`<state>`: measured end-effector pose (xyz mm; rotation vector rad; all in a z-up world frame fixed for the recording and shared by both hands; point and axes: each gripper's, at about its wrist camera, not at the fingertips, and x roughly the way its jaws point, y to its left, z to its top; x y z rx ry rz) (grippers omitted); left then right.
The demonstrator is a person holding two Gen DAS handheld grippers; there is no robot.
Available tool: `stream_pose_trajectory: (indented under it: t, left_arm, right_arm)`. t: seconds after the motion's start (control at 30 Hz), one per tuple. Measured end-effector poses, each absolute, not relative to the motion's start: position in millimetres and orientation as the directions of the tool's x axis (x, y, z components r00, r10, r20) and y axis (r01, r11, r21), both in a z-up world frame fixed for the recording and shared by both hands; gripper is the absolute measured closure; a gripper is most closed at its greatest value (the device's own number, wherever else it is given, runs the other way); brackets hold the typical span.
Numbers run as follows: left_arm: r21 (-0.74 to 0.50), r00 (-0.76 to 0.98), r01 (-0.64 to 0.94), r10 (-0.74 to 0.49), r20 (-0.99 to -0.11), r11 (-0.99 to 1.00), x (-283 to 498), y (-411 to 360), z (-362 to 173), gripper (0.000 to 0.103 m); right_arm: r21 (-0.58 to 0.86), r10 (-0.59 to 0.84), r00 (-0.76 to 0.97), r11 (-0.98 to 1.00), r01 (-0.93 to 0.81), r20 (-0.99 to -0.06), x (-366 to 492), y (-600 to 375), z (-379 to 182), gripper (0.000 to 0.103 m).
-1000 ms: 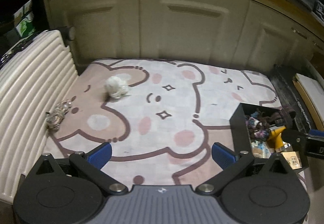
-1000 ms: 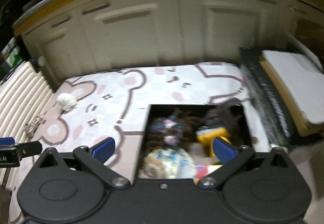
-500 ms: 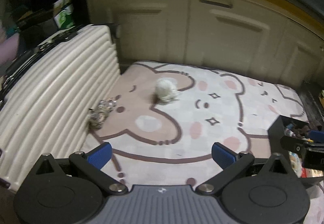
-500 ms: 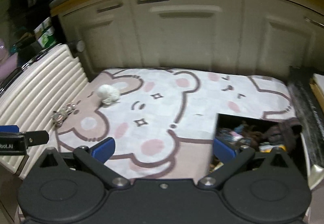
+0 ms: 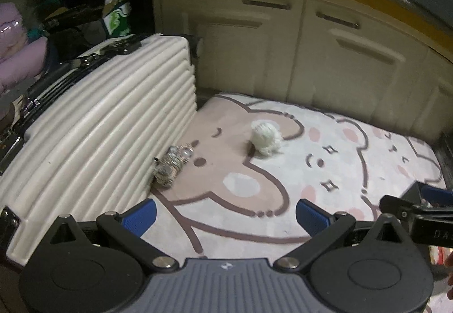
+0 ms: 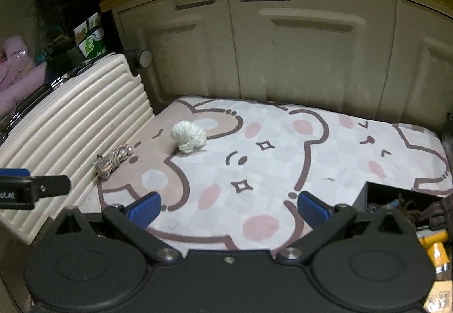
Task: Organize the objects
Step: 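Withdraw both open tools from the box toward the yarn ball and rope, then grasp the braided rope with the left tool while the right tool grasps the white yarn ball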
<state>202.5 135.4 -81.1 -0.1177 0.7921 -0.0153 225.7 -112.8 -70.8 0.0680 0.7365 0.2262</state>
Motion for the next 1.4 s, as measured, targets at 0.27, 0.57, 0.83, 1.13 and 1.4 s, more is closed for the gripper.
stream_pose_trajectory:
  t: [0.27,0.57,0.83,1.13,1.4]
  left_arm:
    - [-0.094,0.720,-0.059,-0.022,-0.694,0.994,233.8,144.7,-93.6,0.000]
    - [-0.093,0.736,-0.069,-0.012,-0.676,0.993,272.1,150.1,-127.2,0.000]
    - [-0.069,0.768,-0.115,0.044,-0.639,0.991,299.3,169.2,-160.5,0.002]
    - [-0.111,0.819,-0.141,0.053,-0.572,0.984,311.8,180.7,-194.1,0.015]
    - [-0.186,0.841,-0.186,0.059,-0.538,0.965,317.0,182.5,-222.6,0.031]
  right_arm:
    - [0.178,0.241,0.712,0.970,-0.163,-0.660,270.2,-109.0,-79.6,0.000]
    - [0.184,0.287,0.704,0.958,-0.220,-0.650,328.9,-86.4,-95.5,0.000]
    - [0.169,0.268,0.730,0.963,-0.209,-0.628,372.2,-69.2,-128.1,0.000]
    - [0.154,0.284,0.742,0.958,-0.240,-0.608,398.3,-42.6,-162.7,0.000]
    - [0.086,0.276,0.754,0.956,-0.282,-0.596,409.8,-18.6,-172.9,0.000]
